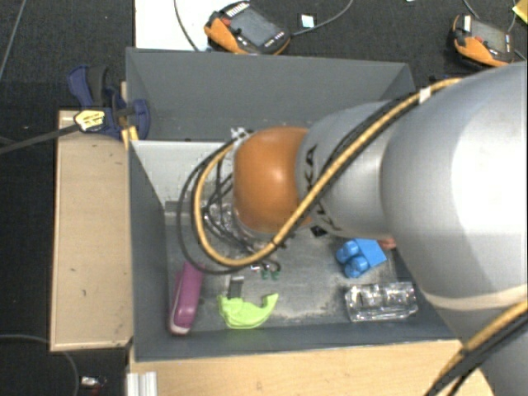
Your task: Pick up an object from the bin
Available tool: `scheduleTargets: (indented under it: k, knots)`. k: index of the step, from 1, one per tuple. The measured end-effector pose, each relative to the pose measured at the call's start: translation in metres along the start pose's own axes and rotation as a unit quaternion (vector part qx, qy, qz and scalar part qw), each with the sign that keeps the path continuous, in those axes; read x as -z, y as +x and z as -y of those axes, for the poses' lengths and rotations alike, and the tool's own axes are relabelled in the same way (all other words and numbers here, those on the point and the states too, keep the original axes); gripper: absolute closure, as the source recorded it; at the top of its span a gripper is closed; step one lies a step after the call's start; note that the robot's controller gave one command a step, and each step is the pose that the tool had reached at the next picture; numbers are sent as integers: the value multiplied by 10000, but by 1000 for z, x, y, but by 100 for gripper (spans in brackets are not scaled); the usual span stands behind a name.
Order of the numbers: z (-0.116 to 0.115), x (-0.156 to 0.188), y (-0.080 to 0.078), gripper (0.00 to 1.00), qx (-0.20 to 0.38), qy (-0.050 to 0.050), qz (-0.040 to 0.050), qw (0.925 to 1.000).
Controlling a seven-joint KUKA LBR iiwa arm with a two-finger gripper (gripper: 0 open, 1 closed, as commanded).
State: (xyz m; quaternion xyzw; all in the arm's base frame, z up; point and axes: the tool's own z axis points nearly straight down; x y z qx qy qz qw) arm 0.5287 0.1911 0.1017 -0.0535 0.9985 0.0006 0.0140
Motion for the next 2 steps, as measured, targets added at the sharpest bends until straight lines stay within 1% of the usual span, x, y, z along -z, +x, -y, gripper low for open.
scheduleTargets:
  k: [1,2]
  knots:
    - [-29,-30,-33,0,35,-19,8,10000]
    - [9,-28,-6,100,-506,-4,24,9987]
